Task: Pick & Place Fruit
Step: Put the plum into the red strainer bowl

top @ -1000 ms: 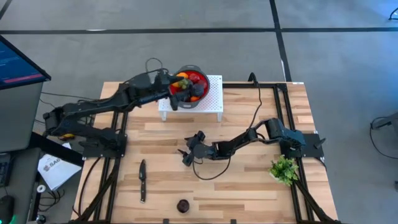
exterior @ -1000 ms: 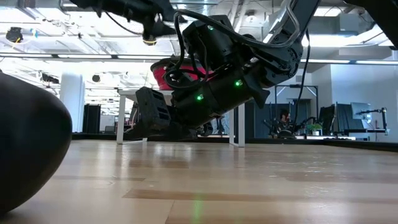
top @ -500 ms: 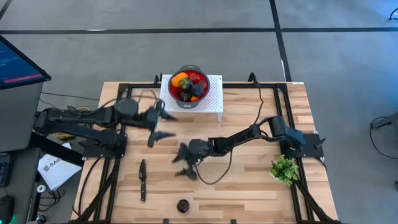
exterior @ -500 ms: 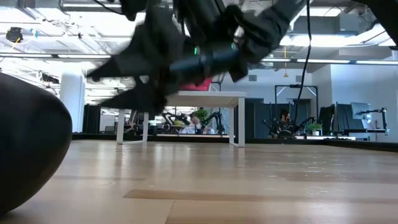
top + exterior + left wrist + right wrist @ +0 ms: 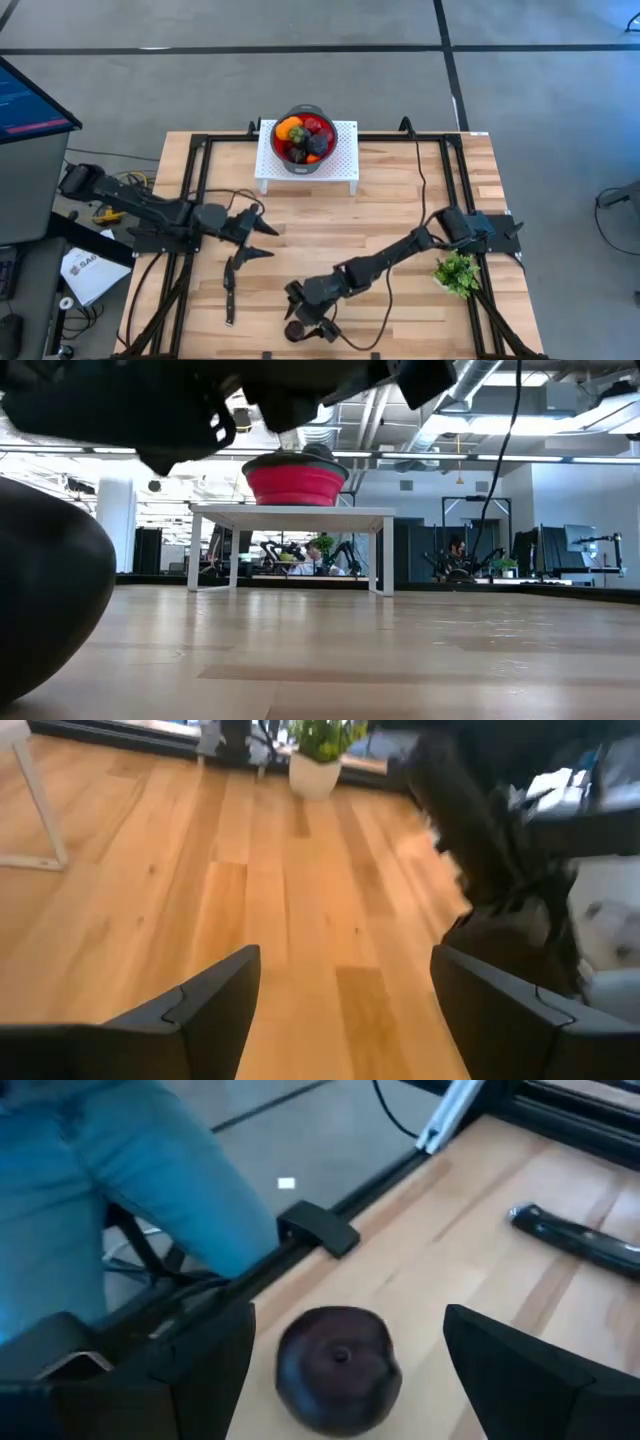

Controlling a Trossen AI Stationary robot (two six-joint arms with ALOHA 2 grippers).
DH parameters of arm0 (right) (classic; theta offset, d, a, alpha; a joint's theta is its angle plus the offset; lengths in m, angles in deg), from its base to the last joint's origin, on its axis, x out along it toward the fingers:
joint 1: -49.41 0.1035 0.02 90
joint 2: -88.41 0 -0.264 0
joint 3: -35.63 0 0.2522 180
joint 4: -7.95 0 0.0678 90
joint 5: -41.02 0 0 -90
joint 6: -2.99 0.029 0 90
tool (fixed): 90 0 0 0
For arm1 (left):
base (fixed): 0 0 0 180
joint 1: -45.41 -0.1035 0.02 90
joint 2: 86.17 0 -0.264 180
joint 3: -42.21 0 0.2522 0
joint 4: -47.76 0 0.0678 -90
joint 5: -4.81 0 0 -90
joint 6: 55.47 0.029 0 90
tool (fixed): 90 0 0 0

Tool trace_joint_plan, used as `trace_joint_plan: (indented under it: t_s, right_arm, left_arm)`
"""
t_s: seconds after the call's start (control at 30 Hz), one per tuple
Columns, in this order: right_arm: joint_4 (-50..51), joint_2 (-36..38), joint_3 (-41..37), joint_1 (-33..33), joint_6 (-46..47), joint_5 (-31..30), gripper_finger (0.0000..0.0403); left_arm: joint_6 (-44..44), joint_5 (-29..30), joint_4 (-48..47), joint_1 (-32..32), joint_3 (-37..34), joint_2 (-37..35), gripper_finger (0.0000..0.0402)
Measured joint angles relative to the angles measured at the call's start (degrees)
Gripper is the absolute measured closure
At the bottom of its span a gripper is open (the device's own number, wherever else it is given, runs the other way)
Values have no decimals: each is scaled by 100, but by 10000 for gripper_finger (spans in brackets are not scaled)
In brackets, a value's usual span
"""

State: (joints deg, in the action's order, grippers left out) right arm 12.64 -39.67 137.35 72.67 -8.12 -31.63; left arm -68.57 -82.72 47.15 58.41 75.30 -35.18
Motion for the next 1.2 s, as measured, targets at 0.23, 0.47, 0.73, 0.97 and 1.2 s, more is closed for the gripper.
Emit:
trace_joint_plan:
  t_s: [0.23,0.47,0.73,0.97,1.2]
  right_arm:
    - [-169,-236,68,64,-91,-365,85]
    - [-179,-506,82,79,-410,-489,85]
    - [-137,-526,103,69,-682,-695,113]
    - [32,-526,103,2,-700,-995,171]
    - [311,-321,94,-151,279,-1635,224]
  left_arm:
    - [-611,229,1409,345,-928,17,118]
    - [-688,255,1745,401,-1108,15,118]
    - [-672,316,1792,399,-1107,17,118]
    - [-669,382,1792,397,-1106,17,118]
    - [-437,481,1806,397,-1106,17,118]
